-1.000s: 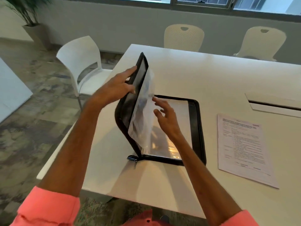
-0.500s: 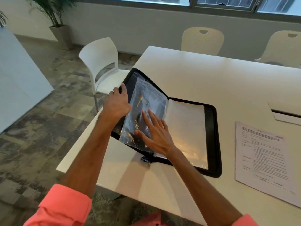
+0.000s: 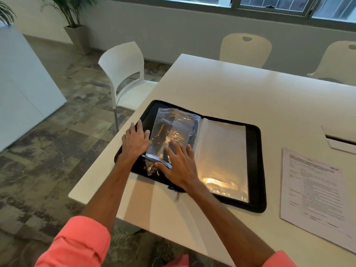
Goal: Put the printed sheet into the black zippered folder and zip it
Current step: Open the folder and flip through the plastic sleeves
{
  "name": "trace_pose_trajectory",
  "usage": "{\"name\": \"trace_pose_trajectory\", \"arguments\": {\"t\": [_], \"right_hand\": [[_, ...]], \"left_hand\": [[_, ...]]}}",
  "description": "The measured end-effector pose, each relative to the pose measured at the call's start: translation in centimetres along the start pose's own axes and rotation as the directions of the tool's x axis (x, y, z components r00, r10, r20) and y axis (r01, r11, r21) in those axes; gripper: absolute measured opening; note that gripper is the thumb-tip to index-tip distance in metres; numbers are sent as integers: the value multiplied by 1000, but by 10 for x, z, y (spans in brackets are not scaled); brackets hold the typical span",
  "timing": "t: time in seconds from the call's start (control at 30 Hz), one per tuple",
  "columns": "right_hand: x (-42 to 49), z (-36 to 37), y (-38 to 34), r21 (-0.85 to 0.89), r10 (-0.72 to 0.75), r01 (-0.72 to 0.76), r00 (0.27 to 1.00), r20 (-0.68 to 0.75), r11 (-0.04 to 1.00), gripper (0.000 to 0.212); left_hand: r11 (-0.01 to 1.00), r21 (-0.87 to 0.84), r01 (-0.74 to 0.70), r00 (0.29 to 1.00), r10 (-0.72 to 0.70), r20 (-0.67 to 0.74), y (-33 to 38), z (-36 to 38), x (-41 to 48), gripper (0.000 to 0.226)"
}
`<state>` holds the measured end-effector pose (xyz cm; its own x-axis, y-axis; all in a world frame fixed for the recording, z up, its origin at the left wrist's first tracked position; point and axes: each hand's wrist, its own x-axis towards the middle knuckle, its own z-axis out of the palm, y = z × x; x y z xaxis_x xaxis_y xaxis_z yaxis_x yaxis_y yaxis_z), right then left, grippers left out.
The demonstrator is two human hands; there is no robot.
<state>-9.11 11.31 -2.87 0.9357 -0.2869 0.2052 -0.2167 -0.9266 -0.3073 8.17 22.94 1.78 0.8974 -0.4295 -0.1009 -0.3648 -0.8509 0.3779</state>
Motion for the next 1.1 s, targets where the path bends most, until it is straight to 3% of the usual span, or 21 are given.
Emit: {"name": "trace_pose_trajectory", "arguments": {"t": [0.13,0.27,0.43,0.63,0.7,0.87,0.93,1.03,1.1], "right_hand": [[-4,-8,-1,97,-26,42,987,-156,994,32],[-5,-20,3,370,140,-43,961,-238,928,8],[-13,-47,26,760,425,-128,881,-208,637,7],[-54,-78,70,972,683,-76,723,-101,224,7],[-70,-90,82,985,740,-70,669,-73,160,11],[-98,-101,113,985,824,-159,566,37,65,52],[-104,-103,129,966,831,-245,552,68,84,57],[-113,-114,139,915,824,-360,563,56,184,35],[-119,-118,145,851,845,-432,534,-25,298,18]], "left_hand": [[999,-47,-11,999,8,-49,-5,14,4,68],[993,-114,-41,998,35,-47,-9,19,10,66],[990,4,-140,984,140,-107,-5,24,8,67],[967,105,-232,960,245,-133,30,30,-1,69],[952,124,-279,947,294,-129,45,35,-5,69],[908,152,-390,912,404,-72,87,42,-9,71],[882,130,-453,887,461,-39,102,48,-12,72],[856,107,-506,861,509,1,124,60,-17,71],[840,84,-537,843,537,24,139,68,-24,71]]}}
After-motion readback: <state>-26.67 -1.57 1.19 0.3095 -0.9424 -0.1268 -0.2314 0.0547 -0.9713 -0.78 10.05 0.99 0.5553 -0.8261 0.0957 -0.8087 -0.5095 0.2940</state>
